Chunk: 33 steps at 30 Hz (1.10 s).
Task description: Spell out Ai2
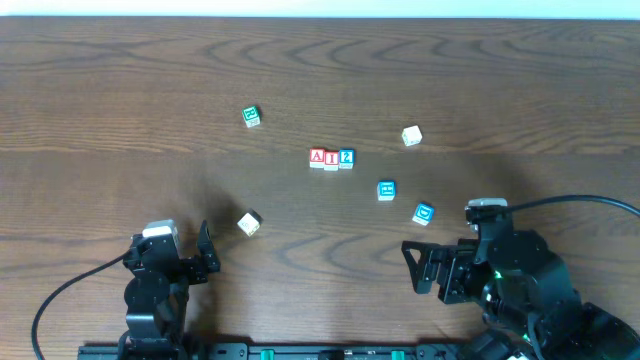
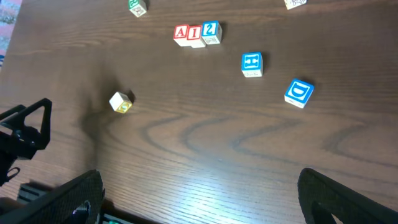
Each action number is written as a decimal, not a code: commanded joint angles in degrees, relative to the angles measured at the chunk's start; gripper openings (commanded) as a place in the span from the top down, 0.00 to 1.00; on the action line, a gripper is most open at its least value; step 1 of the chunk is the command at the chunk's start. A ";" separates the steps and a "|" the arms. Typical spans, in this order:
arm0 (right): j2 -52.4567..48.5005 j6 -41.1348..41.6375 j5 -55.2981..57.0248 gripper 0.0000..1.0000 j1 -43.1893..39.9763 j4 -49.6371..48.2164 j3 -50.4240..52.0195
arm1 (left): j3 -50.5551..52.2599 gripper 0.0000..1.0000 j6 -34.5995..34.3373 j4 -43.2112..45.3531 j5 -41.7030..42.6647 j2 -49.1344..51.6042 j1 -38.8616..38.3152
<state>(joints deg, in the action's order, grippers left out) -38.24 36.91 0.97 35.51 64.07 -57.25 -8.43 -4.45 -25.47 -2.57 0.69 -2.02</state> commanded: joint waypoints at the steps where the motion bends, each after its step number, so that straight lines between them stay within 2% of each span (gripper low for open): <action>1: -0.02 0.76 0.11 0.01 0.52 0.02 -0.04 | 1.18 0.05 0.22 0.22 -0.39 -0.50 0.13; 24: -0.02 0.72 0.11 0.01 0.52 0.74 -0.04 | 1.18 0.05 0.20 0.22 -0.59 -0.42 0.13; 30: -0.02 -11.54 9.99 0.01 0.28 -0.17 0.44 | 1.18 0.05 0.20 0.22 -0.59 -0.42 0.13; 33: 1.92 -21.84 9.88 0.01 -4.87 -4.50 2.95 | 1.18 0.05 0.20 0.22 -0.59 -0.42 0.13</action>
<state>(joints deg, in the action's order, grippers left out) -37.87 26.55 7.60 34.17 61.21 -56.49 -8.40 -4.45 -25.43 -2.57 0.69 -2.02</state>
